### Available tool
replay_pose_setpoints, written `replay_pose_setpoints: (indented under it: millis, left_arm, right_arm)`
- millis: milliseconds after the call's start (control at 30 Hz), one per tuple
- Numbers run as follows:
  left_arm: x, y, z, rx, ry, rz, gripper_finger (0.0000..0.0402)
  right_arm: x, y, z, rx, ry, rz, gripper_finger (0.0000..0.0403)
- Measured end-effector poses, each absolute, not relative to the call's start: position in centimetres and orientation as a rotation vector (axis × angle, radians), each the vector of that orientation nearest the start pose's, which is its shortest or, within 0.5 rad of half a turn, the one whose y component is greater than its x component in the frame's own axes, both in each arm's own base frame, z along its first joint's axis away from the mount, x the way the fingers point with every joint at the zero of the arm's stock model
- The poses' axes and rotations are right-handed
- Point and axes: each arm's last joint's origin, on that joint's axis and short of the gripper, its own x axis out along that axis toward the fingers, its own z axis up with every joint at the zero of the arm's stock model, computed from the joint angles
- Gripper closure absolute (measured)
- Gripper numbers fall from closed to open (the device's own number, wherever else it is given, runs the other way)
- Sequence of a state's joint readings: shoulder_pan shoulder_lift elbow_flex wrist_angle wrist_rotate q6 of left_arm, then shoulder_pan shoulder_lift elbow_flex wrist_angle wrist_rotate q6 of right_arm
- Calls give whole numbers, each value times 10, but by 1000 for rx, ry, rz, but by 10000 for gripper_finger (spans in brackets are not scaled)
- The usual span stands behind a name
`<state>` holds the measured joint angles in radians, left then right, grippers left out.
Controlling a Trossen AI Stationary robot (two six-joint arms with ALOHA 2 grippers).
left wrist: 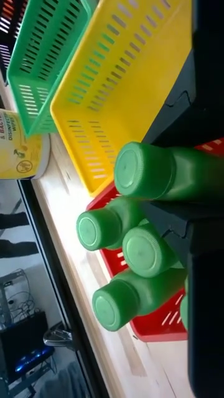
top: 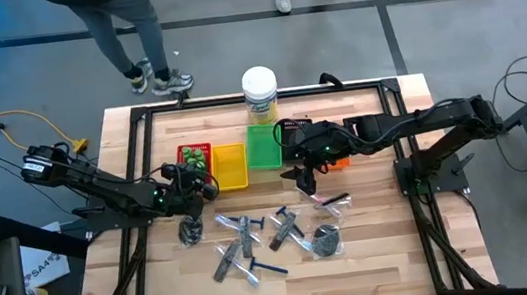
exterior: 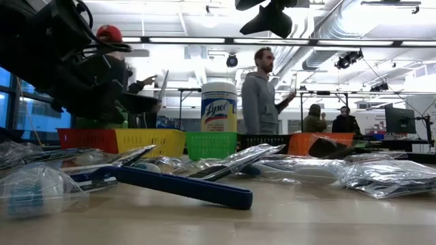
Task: Pick & Place Travel size toiletries
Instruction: Put the green shampoo bottle into the red bin
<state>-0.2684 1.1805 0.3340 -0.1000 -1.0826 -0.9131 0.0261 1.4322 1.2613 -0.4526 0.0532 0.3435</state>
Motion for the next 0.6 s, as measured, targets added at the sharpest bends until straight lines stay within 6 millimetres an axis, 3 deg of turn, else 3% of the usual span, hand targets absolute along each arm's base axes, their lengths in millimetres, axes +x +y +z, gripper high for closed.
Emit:
replay_pose_setpoints:
  millis: [133,400,600]
  left_arm:
    - [174,-21,139,-221,345,992,259]
    - [175,-22,139,-244,378,958,172]
    - [178,-23,156,-202,388,951,163]
  right_arm:
    - [314,7,326,309,613,-133,159]
    - [313,7,326,310,615,-134,159]
    - [313,7,325,310,620,-135,159]
